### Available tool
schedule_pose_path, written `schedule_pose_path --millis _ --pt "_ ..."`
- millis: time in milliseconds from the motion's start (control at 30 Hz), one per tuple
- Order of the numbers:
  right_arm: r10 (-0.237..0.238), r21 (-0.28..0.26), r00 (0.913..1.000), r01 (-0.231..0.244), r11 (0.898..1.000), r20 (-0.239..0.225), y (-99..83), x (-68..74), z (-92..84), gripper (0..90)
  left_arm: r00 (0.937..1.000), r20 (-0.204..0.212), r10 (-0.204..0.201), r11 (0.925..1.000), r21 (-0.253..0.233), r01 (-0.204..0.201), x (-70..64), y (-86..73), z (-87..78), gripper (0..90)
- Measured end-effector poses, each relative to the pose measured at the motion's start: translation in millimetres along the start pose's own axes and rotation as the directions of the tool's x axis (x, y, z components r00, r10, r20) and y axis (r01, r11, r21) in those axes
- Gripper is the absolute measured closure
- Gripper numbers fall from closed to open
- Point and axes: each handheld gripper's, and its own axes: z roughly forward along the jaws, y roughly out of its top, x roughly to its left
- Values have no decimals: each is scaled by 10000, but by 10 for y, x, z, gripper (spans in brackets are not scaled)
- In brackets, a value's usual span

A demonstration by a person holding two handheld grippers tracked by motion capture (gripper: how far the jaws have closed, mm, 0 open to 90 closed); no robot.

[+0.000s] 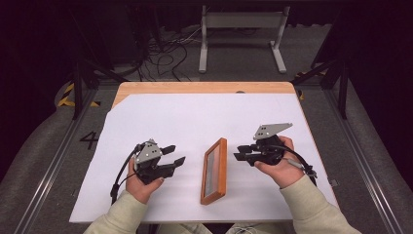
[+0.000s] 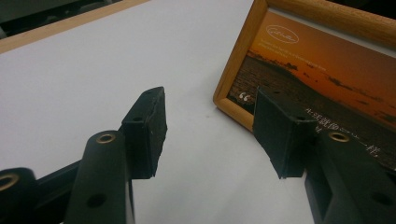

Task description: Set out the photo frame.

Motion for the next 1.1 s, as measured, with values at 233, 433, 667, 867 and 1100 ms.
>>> schedule_pose_path --millis 233,433,667,867,1100 --pt "457 165 9989 -458 9988 31 108 137 -112 473 10000 -79 -31 10000 -15 31 3 0 -16 443" --pt "441 414 9990 -442 9982 26 160 210 -133 400 9999 -152 -2 10000 -34 2 13 0 -21 442" --pt "885 791 9960 -894 9928 152 212 263 -76 334 9998 -188 -16 10000 -1 16 7 -2 -17 442" --pt "2048 1435 9779 -2088 9674 421 266 265 -3 153 9998 -215 58 10000 -2 -58 5 -3 -20 442" --pt "1952 1627 9804 -1969 9668 267 297 284 145 152 9996 -259 75 10000 9 -75 9 -7 -21 443"
